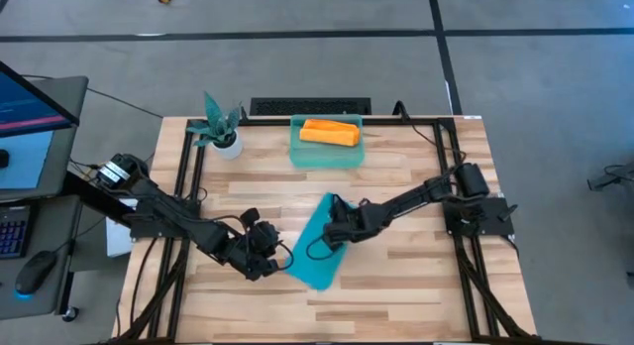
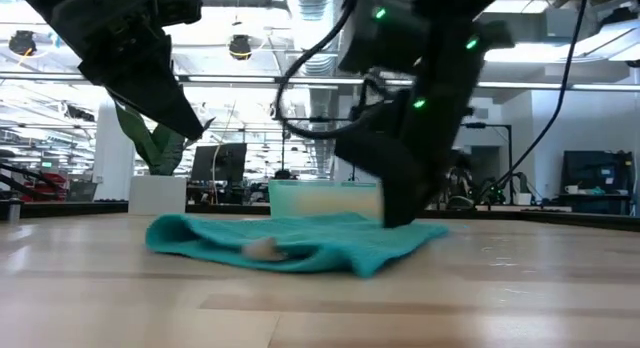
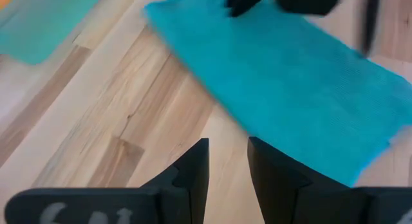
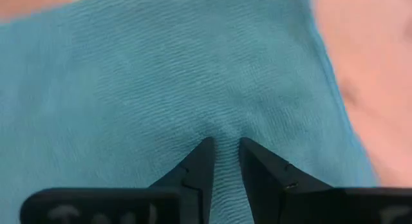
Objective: Roll microfiber towels into tight, uniform cylinder then place into a basket
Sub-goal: Roll the blue microfiber cloth
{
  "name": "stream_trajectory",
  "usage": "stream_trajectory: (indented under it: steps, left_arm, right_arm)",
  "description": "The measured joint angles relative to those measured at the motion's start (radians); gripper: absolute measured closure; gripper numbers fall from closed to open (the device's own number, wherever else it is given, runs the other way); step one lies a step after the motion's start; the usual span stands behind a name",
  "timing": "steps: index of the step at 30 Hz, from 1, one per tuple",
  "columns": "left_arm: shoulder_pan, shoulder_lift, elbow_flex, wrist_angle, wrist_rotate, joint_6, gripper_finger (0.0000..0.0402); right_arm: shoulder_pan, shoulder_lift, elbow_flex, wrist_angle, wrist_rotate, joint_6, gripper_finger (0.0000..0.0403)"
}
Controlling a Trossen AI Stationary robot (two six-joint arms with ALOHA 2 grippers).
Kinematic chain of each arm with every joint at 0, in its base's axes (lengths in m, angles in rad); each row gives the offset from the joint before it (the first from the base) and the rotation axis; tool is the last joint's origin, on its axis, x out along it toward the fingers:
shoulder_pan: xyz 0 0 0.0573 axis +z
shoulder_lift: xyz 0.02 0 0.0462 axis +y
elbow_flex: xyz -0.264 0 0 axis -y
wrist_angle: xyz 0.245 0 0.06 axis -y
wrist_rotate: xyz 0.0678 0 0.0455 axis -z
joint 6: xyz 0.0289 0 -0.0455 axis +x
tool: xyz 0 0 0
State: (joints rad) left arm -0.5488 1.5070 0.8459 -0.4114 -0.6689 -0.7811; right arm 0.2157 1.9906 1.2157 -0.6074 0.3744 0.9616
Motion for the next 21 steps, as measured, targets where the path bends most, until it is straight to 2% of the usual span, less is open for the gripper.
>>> stream_trajectory:
  steps: [2, 8, 14, 18, 21]
  left_arm:
    - [0.002, 0.000, 0.000, 0.003, 0.000, 0.000, 0.0301]
    - [0.002, 0.000, 0.000, 0.004, -0.001, 0.007, 0.0301]
    - [0.002, 0.000, 0.000, 0.002, -0.001, 0.008, 0.0301]
    - [0.002, 0.000, 0.000, 0.002, -0.001, 0.009, 0.0301]
    - [0.002, 0.000, 0.000, 0.002, -0.001, 0.009, 0.0301]
  right_arm:
    - [-0.028, 0.020, 0.002, 0.029, 0.037, -0.046, 0.0303]
    - [-0.072, 0.063, -0.004, 0.193, 0.237, -0.238, 0.0304]
    - [0.012, 0.015, -0.001, 0.243, 0.377, -0.377, 0.0304]
    - [0.076, -0.031, -0.004, 0.201, 0.414, -0.420, 0.0304]
    - [0.135, -0.065, -0.002, 0.205, 0.400, -0.496, 0.0304]
